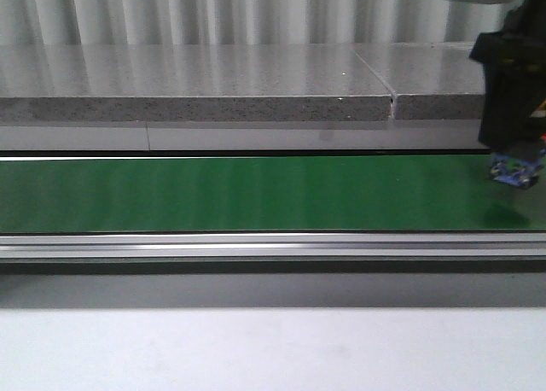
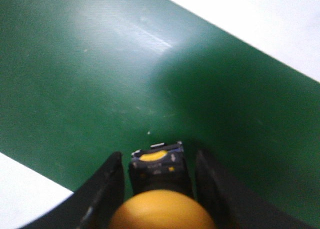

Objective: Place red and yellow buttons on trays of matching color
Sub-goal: 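Lower the yellow button into the yellow tray and open the right gripper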

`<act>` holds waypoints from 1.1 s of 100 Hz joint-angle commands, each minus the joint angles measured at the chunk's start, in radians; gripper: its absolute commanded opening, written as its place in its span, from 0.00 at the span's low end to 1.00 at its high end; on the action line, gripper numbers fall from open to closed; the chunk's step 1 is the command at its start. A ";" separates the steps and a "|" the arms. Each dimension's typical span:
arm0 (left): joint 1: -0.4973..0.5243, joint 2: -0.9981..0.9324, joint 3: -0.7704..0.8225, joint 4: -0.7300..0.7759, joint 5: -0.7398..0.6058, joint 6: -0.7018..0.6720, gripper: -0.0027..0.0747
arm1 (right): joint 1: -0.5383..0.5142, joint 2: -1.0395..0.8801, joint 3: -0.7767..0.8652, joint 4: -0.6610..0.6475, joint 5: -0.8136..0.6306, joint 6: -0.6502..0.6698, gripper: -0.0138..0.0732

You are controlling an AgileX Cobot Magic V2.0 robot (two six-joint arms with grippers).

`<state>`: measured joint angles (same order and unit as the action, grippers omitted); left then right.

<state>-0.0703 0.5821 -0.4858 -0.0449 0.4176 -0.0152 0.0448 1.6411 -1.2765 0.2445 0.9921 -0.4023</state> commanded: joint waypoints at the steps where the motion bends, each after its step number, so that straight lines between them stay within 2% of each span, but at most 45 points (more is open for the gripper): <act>1: -0.009 -0.002 -0.026 -0.010 -0.081 -0.001 0.01 | -0.073 -0.093 -0.032 -0.009 0.011 0.029 0.38; 30: -0.009 -0.002 -0.026 -0.010 -0.081 -0.001 0.01 | -0.427 -0.169 -0.030 -0.010 0.062 0.126 0.38; 40: -0.009 -0.002 -0.026 -0.010 -0.081 -0.001 0.01 | -0.543 -0.169 -0.008 -0.010 0.025 0.168 0.38; 54: -0.009 -0.002 -0.026 -0.010 -0.081 -0.001 0.01 | -0.643 -0.161 0.040 -0.010 -0.057 0.184 0.38; 78: -0.009 -0.002 -0.026 -0.010 -0.081 -0.001 0.01 | -0.677 -0.152 0.141 -0.010 -0.218 0.205 0.38; 110: -0.009 -0.002 -0.026 -0.010 -0.081 -0.001 0.01 | -0.677 -0.036 0.166 -0.010 -0.272 0.205 0.38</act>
<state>-0.0703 0.5821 -0.4858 -0.0449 0.4176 -0.0152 -0.6265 1.6183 -1.0875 0.2247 0.7650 -0.1975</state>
